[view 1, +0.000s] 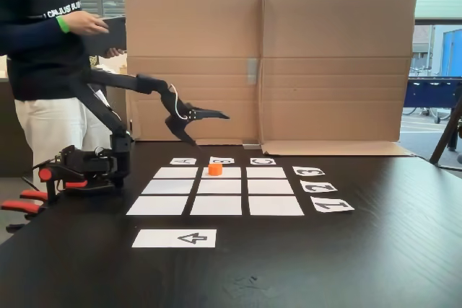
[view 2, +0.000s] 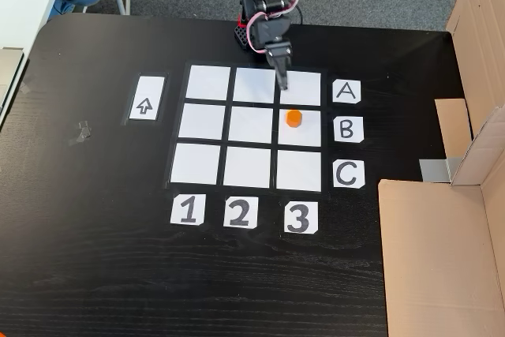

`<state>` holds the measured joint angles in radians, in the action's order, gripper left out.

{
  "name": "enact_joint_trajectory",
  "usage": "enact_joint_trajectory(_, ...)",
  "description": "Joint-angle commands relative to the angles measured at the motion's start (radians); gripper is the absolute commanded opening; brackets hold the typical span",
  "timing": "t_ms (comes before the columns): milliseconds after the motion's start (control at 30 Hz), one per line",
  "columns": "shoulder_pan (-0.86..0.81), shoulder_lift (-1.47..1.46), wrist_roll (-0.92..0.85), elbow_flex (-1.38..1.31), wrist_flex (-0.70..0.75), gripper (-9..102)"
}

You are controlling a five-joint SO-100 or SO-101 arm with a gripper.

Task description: Pick up the round, orange token and place it in the grid on square B3.

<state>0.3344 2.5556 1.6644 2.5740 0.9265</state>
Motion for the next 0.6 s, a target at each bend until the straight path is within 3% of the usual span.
enact_joint_trajectory(0, -0.14, 0.374, -0.054, 0.077, 0.089, 53)
enact_joint_trajectory(167, -0.545, 0.624, -0.219, 0.117, 0.172, 55)
enact_joint_trajectory(400, -1.212, 0.775, -0.272, 0.225, 0.058, 54)
enact_joint_trajectory(567, -1.626, 0.776, -0.272, 0.339, -0.064, 34)
